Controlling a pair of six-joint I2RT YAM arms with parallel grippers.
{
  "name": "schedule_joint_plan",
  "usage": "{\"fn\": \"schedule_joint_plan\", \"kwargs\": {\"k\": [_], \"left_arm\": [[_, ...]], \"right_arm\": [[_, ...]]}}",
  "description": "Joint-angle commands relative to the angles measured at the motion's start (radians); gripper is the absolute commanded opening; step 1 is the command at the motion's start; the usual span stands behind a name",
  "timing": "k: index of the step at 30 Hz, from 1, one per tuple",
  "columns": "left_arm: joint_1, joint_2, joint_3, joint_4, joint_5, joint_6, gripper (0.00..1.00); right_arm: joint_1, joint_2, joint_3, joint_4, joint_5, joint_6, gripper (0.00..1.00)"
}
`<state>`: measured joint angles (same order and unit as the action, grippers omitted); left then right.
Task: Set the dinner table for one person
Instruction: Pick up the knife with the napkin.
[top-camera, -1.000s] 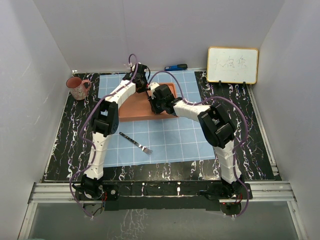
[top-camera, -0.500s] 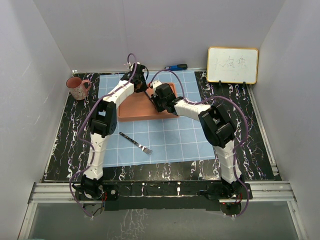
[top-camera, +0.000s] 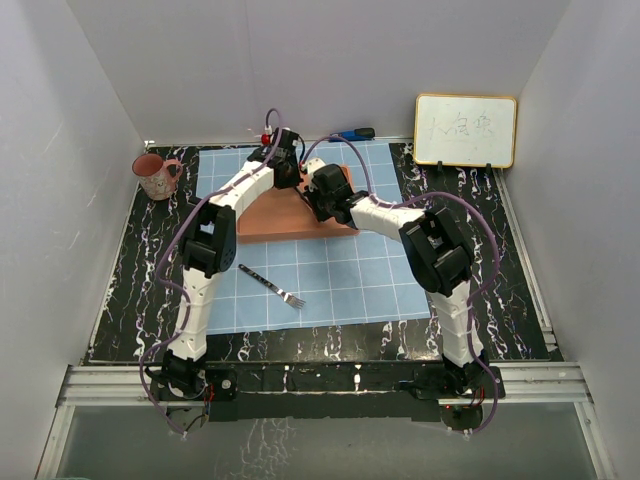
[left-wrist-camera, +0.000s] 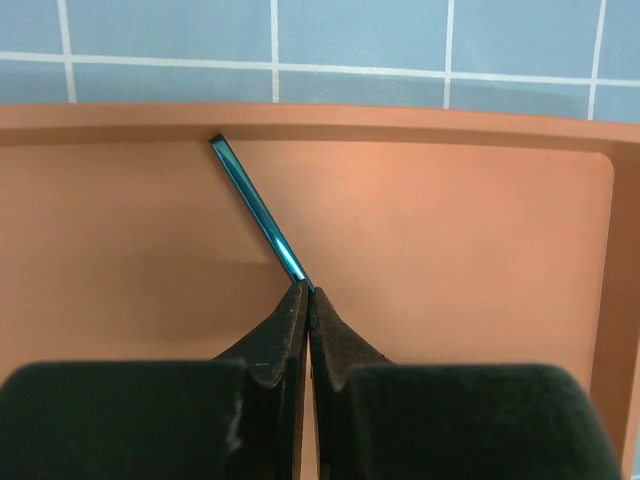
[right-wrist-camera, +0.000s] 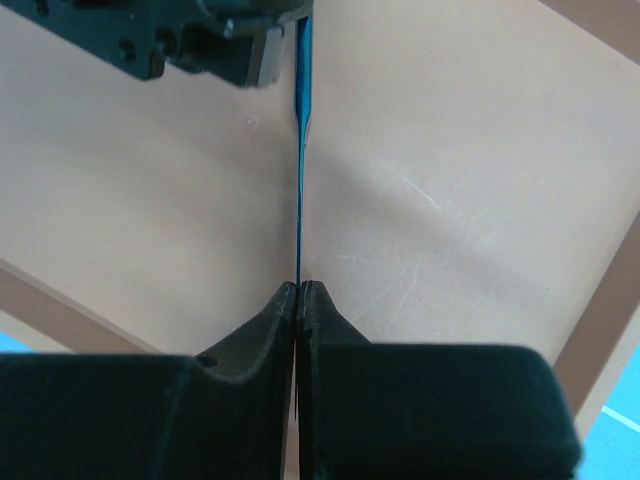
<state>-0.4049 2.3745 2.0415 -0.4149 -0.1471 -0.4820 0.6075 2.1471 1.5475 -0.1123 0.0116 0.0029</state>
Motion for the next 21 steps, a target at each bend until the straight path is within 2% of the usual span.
{"fn": "schedule_joint_plan", "kwargs": {"k": [1, 5, 7, 10, 13, 21], "left_arm": [[-0.032, -0.035, 0.012, -0.094, 0.03, 0.011, 0.0], [-0.032, -0.021, 0.011, -0.108, -0.031, 0.013, 0.02], [-0.032, -0.009, 0.026, -0.13, -0.058, 0.013, 0.08], [-0.032, 0.007, 0.041, -0.139, -0.071, 0.01, 0.23], [-0.032, 0.012, 0.044, -0.13, -0.076, 0.01, 0.31], [-0.017, 0.057, 0.105, -0.127, -0.114, 0.022, 0.4]], "right_arm": [[0.001, -0.085, 0.053, 0.081, 0.002, -0.012, 0.0], [0.001, -0.088, 0.029, 0.091, -0.013, -0.003, 0.0], [0.001, -0.09, 0.018, 0.1, -0.014, -0.003, 0.0], [0.0, -0.086, 0.023, 0.091, -0.013, -0.008, 0.0], [0.001, -0.086, 0.024, 0.082, -0.012, -0.012, 0.0], [0.0, -0.102, 0.001, 0.079, -0.015, -0.018, 0.0]]}}
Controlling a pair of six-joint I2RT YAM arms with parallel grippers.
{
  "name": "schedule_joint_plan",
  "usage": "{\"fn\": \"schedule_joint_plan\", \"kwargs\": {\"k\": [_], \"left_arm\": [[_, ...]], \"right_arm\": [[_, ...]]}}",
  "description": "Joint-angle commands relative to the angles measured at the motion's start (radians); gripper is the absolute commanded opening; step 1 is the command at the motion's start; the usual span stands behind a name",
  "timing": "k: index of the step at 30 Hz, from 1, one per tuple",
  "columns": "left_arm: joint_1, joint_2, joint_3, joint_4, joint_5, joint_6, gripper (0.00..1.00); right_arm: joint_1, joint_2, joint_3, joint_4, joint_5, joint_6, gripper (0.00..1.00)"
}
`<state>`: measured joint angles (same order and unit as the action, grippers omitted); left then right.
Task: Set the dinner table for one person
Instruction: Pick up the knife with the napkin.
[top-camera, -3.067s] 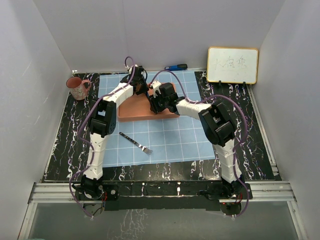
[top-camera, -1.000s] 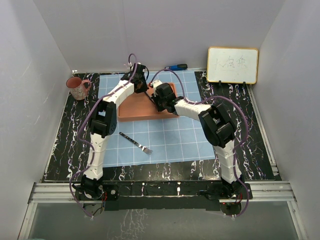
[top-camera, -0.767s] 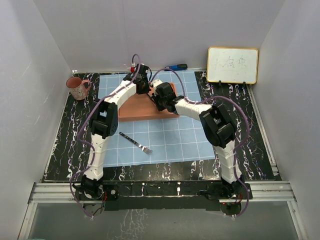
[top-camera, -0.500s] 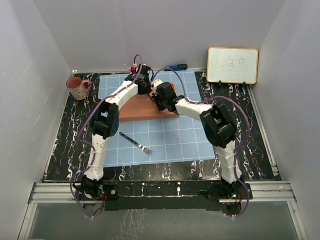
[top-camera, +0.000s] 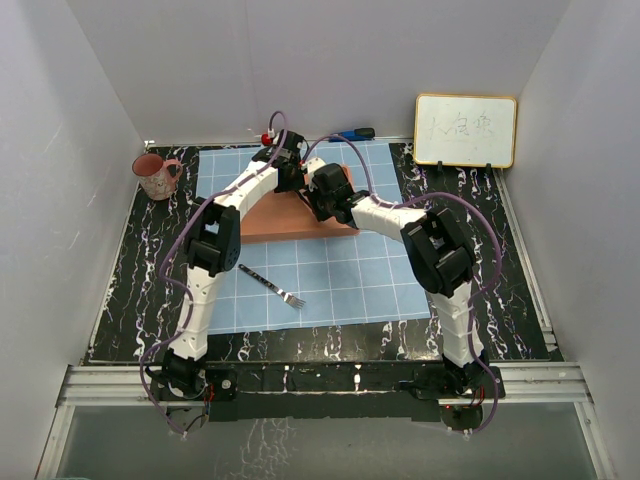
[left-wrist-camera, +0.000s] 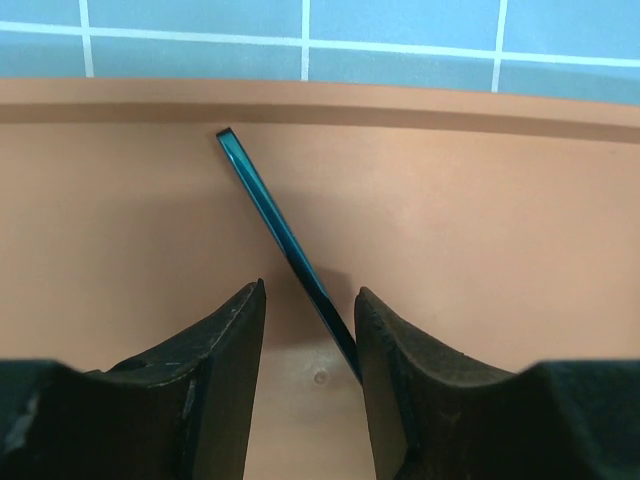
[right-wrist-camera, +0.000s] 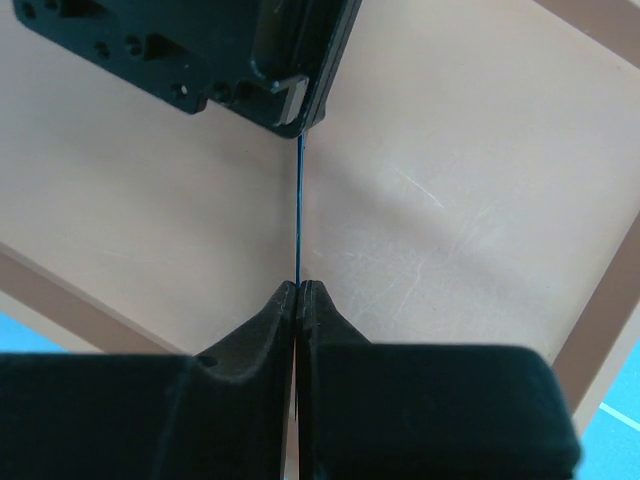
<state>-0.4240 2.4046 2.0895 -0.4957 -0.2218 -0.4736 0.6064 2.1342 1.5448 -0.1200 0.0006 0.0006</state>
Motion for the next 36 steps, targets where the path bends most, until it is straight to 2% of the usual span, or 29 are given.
{"fn": "schedule_joint_plan", "kwargs": {"k": [1, 7, 10, 11, 15, 16, 28, 36], "left_arm": [[0.009, 0.032, 0.063, -0.042, -0.037, 0.013, 0.41], [0.036, 0.061, 0.083, -0.016, -0.04, -0.004, 0.41], [0.046, 0.072, 0.09, -0.004, -0.044, -0.011, 0.37], [0.049, 0.077, 0.095, -0.002, -0.045, -0.012, 0.34], [0.063, 0.097, 0.109, 0.001, -0.037, -0.016, 0.02], [0.064, 0.099, 0.107, 0.004, -0.034, -0.018, 0.0], [0.065, 0.004, -0.032, 0.086, 0.025, 0.028, 0.0], [0.04, -0.069, -0.028, 0.045, 0.044, 0.08, 0.0]], "right_arm": [[0.002, -0.096, 0.0, 0.089, -0.005, -0.016, 0.0], [0.003, -0.112, -0.025, 0.095, -0.006, -0.018, 0.0], [0.002, -0.114, -0.035, 0.094, -0.01, -0.018, 0.0], [0.002, -0.114, -0.038, 0.093, -0.013, -0.019, 0.0], [0.001, -0.114, -0.051, 0.093, -0.015, -0.016, 0.0], [0.002, -0.113, -0.052, 0.095, -0.014, -0.016, 0.0], [0.001, -0.103, -0.046, 0.094, -0.015, -0.012, 0.0], [0.003, -0.136, -0.014, 0.087, 0.016, -0.013, 0.0]]}}
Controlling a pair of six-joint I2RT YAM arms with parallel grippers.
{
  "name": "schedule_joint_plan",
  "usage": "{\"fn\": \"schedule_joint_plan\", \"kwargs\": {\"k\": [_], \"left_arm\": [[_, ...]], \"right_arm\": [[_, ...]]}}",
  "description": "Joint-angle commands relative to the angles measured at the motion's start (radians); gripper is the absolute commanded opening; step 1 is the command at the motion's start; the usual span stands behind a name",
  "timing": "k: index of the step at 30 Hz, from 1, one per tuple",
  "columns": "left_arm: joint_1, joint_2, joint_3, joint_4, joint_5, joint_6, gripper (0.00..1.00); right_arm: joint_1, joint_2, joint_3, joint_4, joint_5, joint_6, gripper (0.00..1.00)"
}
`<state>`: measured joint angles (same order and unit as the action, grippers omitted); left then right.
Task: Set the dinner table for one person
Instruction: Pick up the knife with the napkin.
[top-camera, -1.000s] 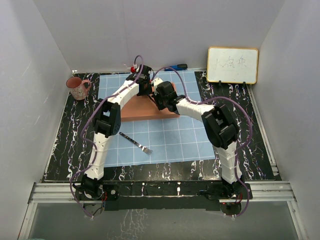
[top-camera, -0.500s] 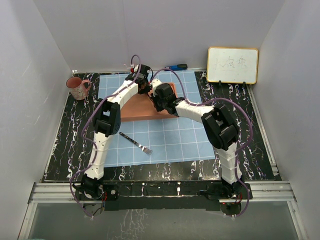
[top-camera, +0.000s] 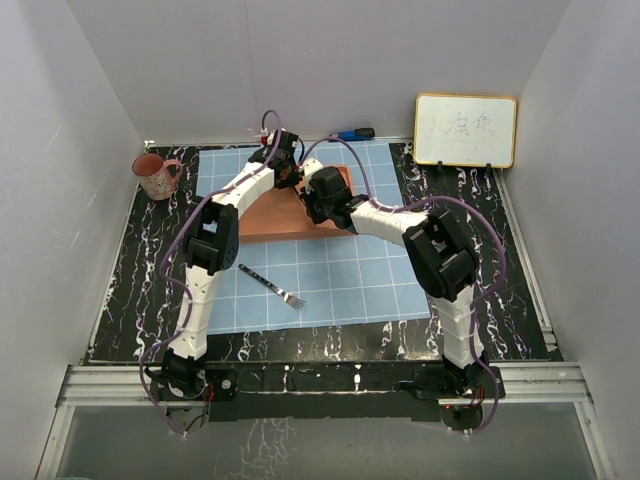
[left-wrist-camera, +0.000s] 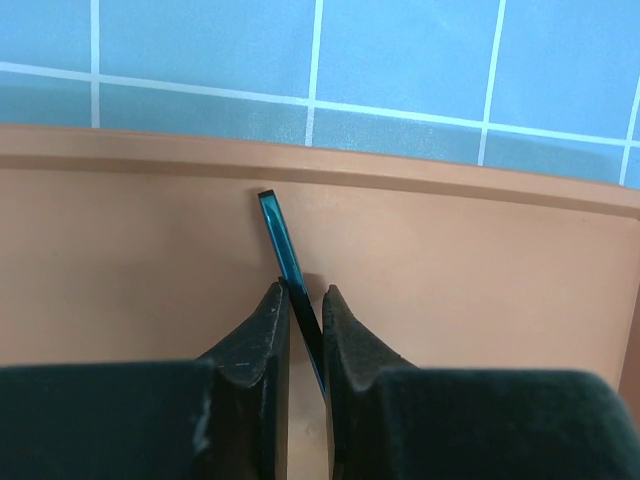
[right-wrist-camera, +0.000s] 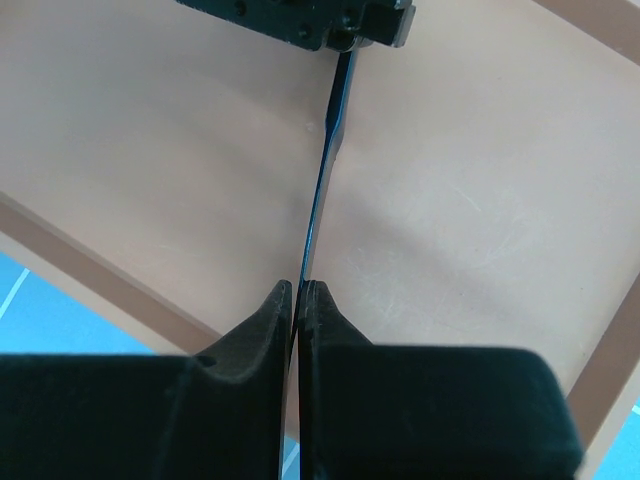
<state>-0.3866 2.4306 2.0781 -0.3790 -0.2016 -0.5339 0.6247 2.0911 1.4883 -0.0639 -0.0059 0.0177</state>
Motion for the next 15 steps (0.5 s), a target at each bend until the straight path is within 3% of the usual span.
{"fn": "schedule_joint_plan", "kwargs": {"k": [1, 15], "left_arm": [[-0.001, -0.102, -0.02, -0.073, 0.023, 0.143, 0.0], [-0.062, -0.191, -0.002, -0.106, 0.055, 0.169, 0.0]], "right_arm": [[-0.016, -0.099, 0.049, 0.026, 0.027, -0.033, 0.0], [-0.017, -0.177, 0.082, -0.028, 0.085, -0.052, 0.0]]}}
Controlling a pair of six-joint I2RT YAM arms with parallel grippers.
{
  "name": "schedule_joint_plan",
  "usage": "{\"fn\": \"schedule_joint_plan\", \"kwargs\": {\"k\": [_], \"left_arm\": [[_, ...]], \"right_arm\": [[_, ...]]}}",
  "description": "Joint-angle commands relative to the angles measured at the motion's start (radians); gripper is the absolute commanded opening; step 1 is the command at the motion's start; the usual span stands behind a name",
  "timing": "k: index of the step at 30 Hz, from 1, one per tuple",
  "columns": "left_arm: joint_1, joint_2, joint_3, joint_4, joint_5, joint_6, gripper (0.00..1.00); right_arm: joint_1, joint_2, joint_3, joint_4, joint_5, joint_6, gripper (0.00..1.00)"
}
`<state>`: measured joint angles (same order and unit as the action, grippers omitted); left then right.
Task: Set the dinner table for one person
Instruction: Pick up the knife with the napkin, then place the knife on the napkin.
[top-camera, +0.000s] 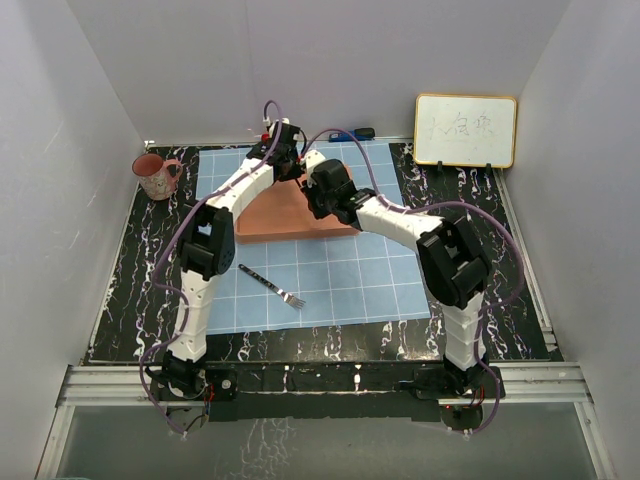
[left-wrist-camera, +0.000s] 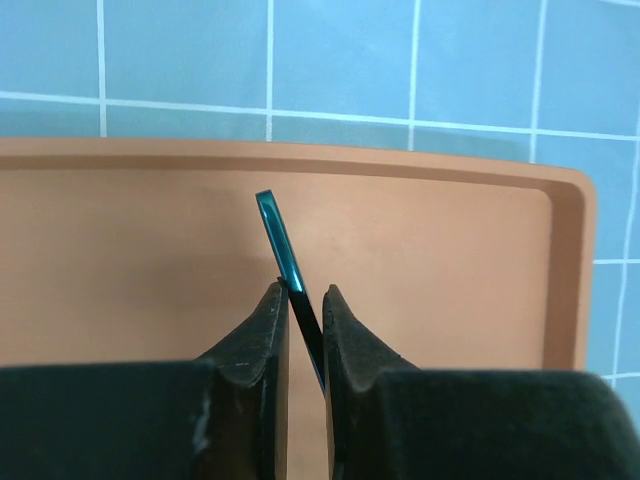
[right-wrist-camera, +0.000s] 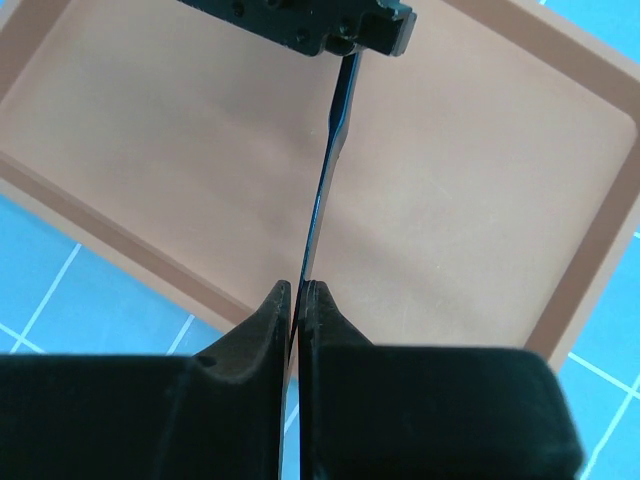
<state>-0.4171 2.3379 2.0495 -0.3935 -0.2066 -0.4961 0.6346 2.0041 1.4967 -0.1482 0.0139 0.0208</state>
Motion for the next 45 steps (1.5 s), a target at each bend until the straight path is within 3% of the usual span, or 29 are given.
{"fn": "schedule_joint_plan", "kwargs": {"k": [1, 21, 35, 45], "left_arm": [[-0.037, -0.098, 0.032, -0.095, 0.064, 0.132, 0.0], [-0.172, 0.013, 0.206, -0.09, 0.198, 0.105, 0.0], [-0.211, 0.138, 0.29, -0.073, 0.302, 0.062, 0.0], [-0.253, 0.196, 0.308, -0.063, 0.333, 0.05, 0.0]], "right_arm": [[-0.027, -0.094, 0.077, 0.049, 0.072, -0.057, 0.0], [-0.039, -0.322, -0.074, -0.033, 0.46, -0.086, 0.0], [-0.173, -0.457, -0.242, -0.124, 0.467, 0.028, 0.0], [-0.193, -0.519, -0.325, -0.205, 0.469, 0.097, 0.0]]}}
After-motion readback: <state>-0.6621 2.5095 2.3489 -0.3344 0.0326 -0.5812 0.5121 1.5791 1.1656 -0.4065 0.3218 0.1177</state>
